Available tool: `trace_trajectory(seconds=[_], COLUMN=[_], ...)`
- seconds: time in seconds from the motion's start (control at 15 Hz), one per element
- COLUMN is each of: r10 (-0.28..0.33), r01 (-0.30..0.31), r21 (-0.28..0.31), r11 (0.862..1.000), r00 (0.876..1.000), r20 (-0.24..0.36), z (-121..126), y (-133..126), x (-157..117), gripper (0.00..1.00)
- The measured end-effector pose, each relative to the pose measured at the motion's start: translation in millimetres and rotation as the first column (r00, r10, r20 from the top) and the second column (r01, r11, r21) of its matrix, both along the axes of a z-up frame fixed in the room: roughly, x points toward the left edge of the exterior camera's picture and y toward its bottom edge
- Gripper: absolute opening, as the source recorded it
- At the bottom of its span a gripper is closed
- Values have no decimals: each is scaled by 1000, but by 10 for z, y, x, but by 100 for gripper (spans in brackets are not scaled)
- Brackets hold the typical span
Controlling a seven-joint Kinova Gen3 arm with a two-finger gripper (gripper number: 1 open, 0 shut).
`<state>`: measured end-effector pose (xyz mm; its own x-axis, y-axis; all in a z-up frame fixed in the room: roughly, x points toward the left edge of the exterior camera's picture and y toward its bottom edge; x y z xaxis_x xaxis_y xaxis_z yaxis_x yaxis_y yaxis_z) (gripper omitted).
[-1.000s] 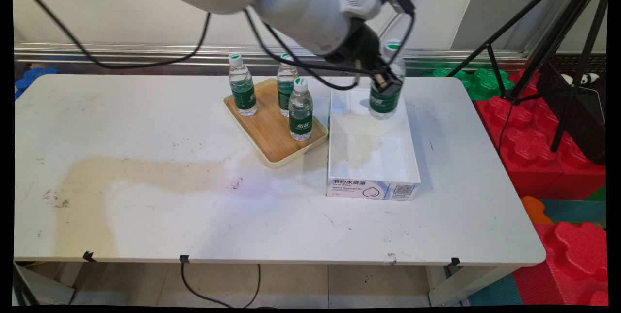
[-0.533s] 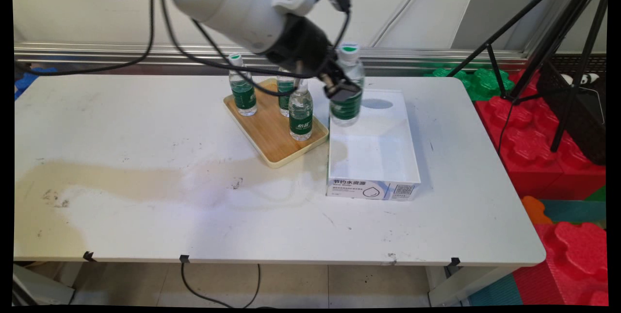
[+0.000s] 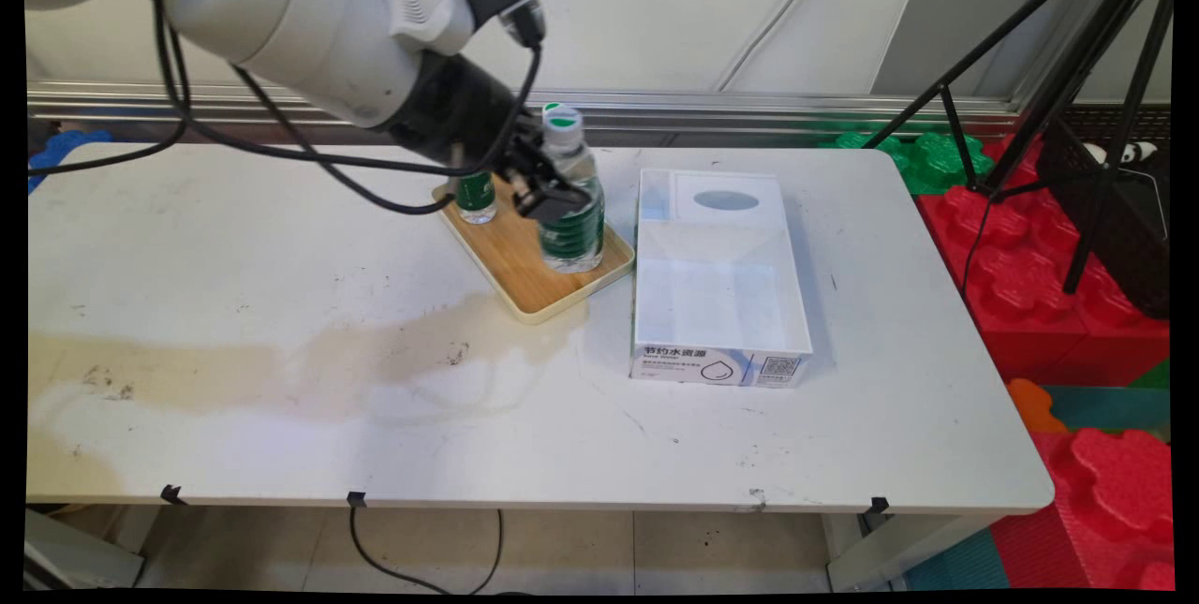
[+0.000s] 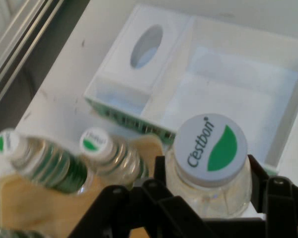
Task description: Place the picked object on the tray
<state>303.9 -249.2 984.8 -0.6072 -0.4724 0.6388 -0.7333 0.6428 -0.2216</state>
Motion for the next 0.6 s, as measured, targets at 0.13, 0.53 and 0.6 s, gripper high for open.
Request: trace_trajectory(seconds=[0.13, 0.53, 0.6], r10=[19, 91, 98], r01=[-19, -93, -100], r21=[11, 28, 27], r11=[1000, 995, 995], r00=[1000, 993, 992], r20=[10, 70, 76], z=[-36, -258, -298], y=[23, -105, -147], x=[83, 381, 419], gripper=[0, 0, 0])
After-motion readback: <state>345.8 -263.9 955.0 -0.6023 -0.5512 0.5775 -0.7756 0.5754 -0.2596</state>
